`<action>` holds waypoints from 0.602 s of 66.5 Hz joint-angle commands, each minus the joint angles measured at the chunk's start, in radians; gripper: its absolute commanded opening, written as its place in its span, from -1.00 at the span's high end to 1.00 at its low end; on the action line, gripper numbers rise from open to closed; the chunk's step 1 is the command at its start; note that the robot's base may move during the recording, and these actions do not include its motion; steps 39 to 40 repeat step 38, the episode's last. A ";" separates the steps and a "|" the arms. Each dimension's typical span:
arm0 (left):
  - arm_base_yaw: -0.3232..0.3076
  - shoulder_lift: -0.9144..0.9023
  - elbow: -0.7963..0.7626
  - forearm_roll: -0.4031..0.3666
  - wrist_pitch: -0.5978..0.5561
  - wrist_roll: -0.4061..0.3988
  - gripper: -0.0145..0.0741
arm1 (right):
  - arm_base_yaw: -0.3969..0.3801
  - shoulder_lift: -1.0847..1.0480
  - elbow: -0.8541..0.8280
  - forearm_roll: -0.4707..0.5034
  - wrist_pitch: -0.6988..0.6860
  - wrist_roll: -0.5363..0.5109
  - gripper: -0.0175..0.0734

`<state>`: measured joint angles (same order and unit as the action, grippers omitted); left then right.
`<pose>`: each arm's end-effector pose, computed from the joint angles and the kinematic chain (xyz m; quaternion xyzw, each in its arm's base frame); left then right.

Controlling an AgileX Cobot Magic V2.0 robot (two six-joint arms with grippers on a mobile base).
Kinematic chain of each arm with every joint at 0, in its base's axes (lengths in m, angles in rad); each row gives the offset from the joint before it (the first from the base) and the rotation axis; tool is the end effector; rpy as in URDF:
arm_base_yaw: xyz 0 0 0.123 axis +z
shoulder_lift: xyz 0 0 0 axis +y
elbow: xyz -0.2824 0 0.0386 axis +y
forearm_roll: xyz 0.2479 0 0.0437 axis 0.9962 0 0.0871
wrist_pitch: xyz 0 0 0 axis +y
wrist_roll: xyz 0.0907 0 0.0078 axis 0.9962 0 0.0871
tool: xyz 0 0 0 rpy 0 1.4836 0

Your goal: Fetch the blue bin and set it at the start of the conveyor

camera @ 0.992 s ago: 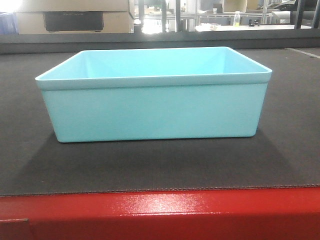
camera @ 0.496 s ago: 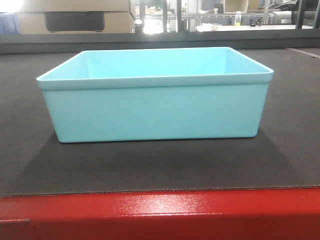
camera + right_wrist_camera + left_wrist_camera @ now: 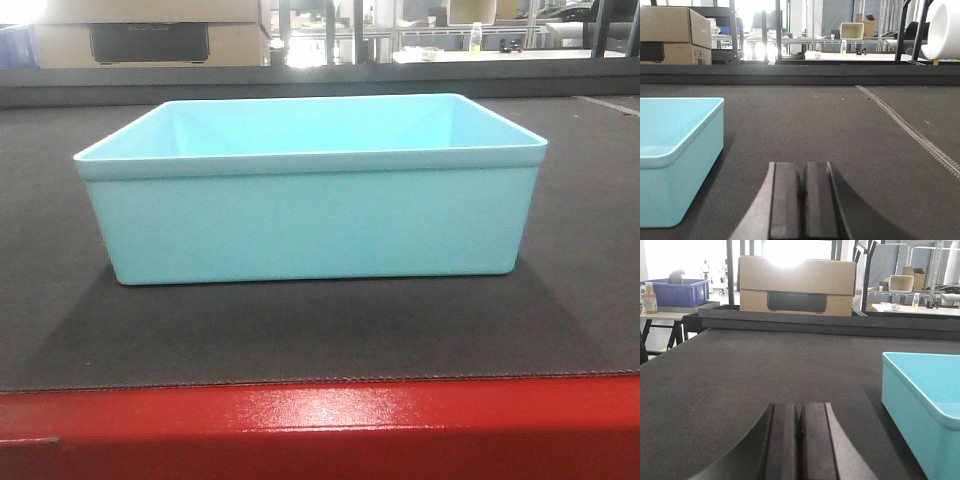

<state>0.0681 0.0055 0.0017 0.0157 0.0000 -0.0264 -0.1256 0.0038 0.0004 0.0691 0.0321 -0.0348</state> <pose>0.0566 0.0039 0.2122 -0.0267 0.6777 0.0211 0.7345 0.0563 -0.0069 0.2098 0.0542 0.6867 -0.0323 0.7242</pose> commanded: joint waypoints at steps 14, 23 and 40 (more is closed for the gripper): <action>0.003 -0.006 -0.002 -0.004 -0.019 0.001 0.92 | -0.007 -0.004 0.000 -0.009 -0.011 -0.009 0.95; 0.003 -0.006 -0.002 -0.004 -0.019 0.001 0.92 | -0.007 -0.004 0.000 -0.009 -0.011 -0.009 0.95; 0.003 -0.006 -0.002 -0.004 -0.019 0.001 0.92 | -0.007 -0.004 0.000 -0.009 -0.011 -0.009 0.95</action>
